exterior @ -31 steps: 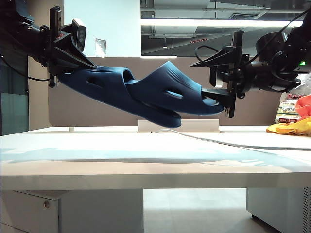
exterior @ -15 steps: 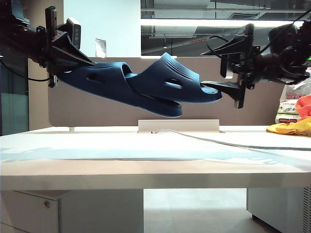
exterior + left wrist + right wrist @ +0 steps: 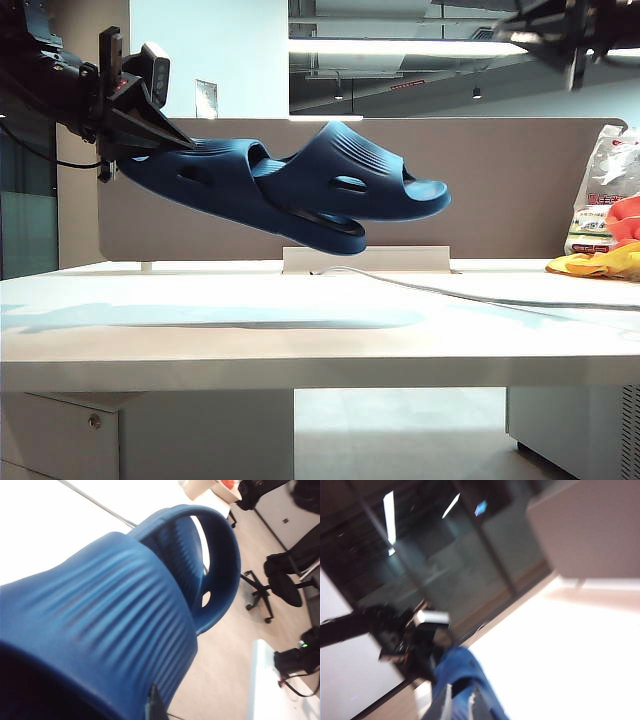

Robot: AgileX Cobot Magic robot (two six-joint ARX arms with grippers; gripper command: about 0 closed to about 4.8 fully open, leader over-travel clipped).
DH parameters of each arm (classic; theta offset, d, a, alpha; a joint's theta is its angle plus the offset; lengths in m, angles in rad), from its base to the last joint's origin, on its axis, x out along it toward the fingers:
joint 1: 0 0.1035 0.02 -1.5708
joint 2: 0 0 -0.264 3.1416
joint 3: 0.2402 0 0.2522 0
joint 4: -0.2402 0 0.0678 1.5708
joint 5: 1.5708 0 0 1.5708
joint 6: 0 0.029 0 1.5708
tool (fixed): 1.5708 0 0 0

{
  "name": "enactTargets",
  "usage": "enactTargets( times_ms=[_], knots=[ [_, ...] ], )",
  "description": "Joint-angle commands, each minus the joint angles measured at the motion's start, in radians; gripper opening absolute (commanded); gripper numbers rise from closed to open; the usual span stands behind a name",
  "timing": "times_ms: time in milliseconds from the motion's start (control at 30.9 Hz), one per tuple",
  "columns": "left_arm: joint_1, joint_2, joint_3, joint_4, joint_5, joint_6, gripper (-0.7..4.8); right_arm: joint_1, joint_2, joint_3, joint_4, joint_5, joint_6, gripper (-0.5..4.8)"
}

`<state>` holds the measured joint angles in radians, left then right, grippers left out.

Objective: Interlock the pair of blue slippers on the table with their fronts facing up.

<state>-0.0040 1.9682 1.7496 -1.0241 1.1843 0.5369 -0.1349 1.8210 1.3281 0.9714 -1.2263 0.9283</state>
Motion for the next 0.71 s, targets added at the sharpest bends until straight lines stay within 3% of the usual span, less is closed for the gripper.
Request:
enactTargets(
  times_ms=[32,388,517,711],
  knots=[
    [-0.002,-0.001,-0.001,0.059,-0.032,-0.035,-0.06,0.000,-0.027,-0.003,-0.023,0.032,-0.071,0.43],
    [-0.003,0.010,-0.026,0.222,-0.225,-0.160,-0.06,0.032,-0.030,-0.065,-0.074,0.138,-0.222,0.38],
    [-0.013,0.010,-0.026,0.299,-0.301,-0.226,-0.06,0.041,-0.030,-0.064,-0.078,0.195,-0.234,0.07],
    [-0.033,0.011,-0.026,0.379,-0.408,-0.267,-0.06,0.042,-0.030,-0.064,-0.116,0.190,-0.246,0.07]
  ],
)
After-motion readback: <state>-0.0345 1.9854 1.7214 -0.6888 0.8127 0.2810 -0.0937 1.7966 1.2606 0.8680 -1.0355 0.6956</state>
